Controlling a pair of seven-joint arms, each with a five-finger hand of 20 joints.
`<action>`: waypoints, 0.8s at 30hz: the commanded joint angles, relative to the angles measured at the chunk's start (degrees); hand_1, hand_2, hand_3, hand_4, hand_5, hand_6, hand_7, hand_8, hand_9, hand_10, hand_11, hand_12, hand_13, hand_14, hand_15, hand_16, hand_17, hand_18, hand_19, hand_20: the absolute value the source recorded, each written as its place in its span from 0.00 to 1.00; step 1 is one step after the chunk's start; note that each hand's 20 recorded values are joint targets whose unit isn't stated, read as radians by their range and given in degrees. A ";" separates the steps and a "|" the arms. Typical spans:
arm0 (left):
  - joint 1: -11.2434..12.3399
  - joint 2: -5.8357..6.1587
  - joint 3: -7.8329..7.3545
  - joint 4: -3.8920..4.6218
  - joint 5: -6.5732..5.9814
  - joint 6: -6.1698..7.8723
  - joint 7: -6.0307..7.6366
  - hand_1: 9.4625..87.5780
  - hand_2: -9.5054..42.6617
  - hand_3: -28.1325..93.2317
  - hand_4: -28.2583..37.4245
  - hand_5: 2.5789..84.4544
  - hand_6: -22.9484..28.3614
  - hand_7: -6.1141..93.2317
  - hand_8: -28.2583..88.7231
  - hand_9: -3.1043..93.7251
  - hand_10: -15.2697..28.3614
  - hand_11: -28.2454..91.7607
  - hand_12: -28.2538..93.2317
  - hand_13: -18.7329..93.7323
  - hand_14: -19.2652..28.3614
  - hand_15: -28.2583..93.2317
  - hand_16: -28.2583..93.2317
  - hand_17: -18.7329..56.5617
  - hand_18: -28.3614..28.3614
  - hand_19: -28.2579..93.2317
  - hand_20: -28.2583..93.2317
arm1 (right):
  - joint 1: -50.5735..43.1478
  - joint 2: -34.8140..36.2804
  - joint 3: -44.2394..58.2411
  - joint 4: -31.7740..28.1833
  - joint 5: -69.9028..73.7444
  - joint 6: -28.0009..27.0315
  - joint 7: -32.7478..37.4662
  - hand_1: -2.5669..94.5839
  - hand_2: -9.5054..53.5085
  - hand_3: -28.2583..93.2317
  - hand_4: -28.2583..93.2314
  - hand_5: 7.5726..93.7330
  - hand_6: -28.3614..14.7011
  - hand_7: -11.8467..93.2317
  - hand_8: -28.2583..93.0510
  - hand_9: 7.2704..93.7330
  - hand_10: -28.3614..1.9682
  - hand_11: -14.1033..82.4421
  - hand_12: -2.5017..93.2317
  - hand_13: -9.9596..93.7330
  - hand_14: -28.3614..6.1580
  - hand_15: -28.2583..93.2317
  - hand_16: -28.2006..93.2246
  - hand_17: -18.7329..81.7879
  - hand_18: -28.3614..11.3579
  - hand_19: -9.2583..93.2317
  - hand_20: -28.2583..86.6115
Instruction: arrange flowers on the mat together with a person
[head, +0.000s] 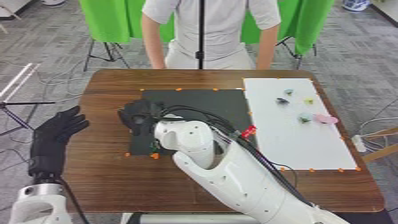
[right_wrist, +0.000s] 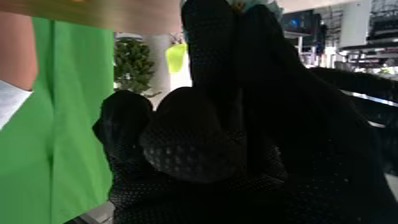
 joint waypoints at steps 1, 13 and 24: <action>-1.60 0.35 0.94 1.18 0.43 -2.88 -1.33 0.20 0.32 0.75 0.04 0.56 0.58 0.20 0.20 0.51 0.71 0.40 0.35 0.51 0.84 0.43 0.24 0.30 0.75 0.37 0.36 | 0.25 0.04 0.19 1.79 -3.13 -1.39 0.78 0.66 0.00 0.75 0.03 0.86 0.75 0.30 0.29 0.99 0.71 0.21 0.42 0.99 0.84 0.74 0.52 0.70 0.28 0.99 0.67; -1.33 -0.69 0.35 2.30 -0.65 -2.83 -1.48 0.18 0.33 0.74 0.02 0.56 0.58 0.20 0.20 0.51 0.71 0.41 0.35 0.51 0.84 0.44 0.24 0.29 0.75 0.37 0.36 | 0.58 0.85 0.06 3.10 -5.55 -1.18 1.32 0.63 0.00 0.75 0.04 0.81 0.74 0.28 0.27 0.93 0.69 0.18 0.36 0.98 0.84 0.74 0.52 0.69 0.28 0.99 0.67; -0.80 -0.61 -0.02 2.74 -1.06 -2.19 -1.87 0.14 0.35 0.75 0.00 0.56 0.58 0.20 0.20 0.51 0.72 0.41 0.35 0.51 0.84 0.44 0.24 0.29 0.75 0.37 0.36 | 1.03 1.69 0.20 3.13 -6.24 -3.43 1.87 0.55 0.00 0.81 0.03 0.72 0.74 0.27 0.22 0.83 0.64 0.25 0.28 0.96 0.83 0.75 0.51 0.68 0.28 0.98 0.68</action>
